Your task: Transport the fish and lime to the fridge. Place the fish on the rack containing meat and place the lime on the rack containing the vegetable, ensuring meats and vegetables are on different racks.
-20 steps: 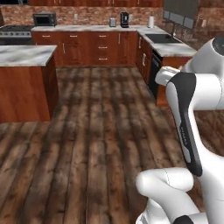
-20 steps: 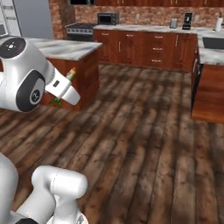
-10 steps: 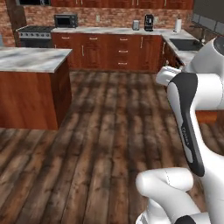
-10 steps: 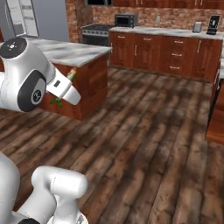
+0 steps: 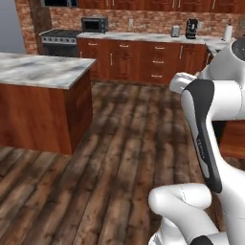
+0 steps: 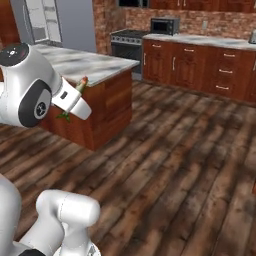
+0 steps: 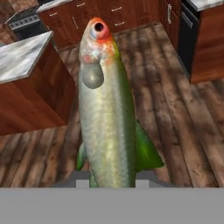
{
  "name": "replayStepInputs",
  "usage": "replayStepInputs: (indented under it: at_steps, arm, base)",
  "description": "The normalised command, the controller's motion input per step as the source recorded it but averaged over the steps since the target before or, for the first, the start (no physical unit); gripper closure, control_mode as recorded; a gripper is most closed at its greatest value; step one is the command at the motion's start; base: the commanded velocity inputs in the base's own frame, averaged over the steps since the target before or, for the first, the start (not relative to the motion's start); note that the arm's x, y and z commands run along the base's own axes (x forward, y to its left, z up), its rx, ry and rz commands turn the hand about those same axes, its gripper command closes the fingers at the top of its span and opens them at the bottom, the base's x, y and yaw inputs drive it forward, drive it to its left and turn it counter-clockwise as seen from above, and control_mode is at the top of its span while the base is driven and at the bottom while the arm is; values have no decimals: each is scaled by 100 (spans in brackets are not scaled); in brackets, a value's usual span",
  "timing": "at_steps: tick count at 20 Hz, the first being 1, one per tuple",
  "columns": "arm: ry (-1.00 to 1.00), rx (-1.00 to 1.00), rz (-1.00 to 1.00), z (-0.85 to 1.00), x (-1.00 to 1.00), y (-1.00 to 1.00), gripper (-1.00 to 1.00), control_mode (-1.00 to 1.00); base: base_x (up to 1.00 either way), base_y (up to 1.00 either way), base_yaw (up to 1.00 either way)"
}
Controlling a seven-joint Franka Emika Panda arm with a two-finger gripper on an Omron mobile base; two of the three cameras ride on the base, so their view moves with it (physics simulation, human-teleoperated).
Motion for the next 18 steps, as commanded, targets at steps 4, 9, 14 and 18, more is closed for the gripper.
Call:
replayStepInputs:
  at_steps: [4, 9, 14, 18]
  arm:
    - [0, 0, 0, 0, 0, 0, 100, 100]
    - [0, 0, 0, 0, 0, 0, 100, 100]
    - [0, 0, 0, 0, 0, 0, 100, 100]
    - [0, 0, 0, 0, 0, 0, 100, 100]
  base:
    - [100, -73, 25]
    - [100, -65, 24]
    - [100, -71, 25]
    - [100, -63, 23]
